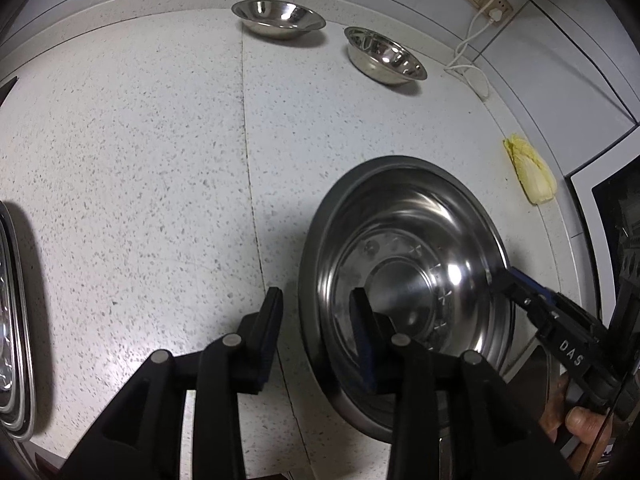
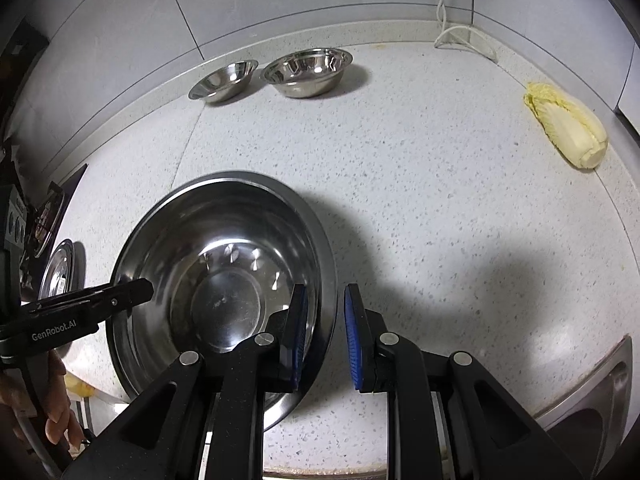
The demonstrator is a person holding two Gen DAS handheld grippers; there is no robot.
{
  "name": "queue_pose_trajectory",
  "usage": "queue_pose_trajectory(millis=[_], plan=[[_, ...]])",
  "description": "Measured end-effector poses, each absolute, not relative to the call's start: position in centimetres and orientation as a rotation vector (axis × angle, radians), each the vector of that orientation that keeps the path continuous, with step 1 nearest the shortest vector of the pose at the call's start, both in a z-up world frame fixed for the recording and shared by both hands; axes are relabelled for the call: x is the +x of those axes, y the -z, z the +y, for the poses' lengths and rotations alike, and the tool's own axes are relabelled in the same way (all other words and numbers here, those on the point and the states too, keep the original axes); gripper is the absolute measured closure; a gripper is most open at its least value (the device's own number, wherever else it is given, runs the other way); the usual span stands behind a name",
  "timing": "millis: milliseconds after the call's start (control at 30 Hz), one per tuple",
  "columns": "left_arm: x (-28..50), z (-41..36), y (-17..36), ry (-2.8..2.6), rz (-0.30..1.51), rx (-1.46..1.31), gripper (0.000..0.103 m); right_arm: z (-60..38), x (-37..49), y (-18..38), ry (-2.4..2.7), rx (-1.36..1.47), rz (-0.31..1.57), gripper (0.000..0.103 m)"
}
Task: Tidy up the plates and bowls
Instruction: 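Lower the large bowl onto the plate stack and open both tools, then close both tools on the rim of the medium steel bowl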
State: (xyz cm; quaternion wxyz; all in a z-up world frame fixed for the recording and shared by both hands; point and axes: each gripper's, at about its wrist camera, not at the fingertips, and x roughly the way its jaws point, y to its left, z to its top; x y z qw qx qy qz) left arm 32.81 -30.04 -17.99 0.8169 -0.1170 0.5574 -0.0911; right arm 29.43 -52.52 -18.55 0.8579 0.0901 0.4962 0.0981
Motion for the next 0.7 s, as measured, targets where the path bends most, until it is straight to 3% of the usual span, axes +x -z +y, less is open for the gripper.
queue_pose_trajectory(millis=[200, 467, 700], plan=[[33.5, -28.8, 17.3, 0.174, 1.185, -0.244, 0.068, -52.7, 30.5, 16.7, -0.21, 0.19, 1.006, 0.086], [37.3, -27.0, 14.5, 0.155, 1.169, -0.307, 0.067, -53.3, 35.2, 12.6, -0.234, 0.17, 0.935, 0.061], [44.9, -28.0, 11.9, 0.158, 1.128, -0.343, 0.067, -54.0, 42.7, 11.1, -0.245, 0.181, 0.939, 0.058]])
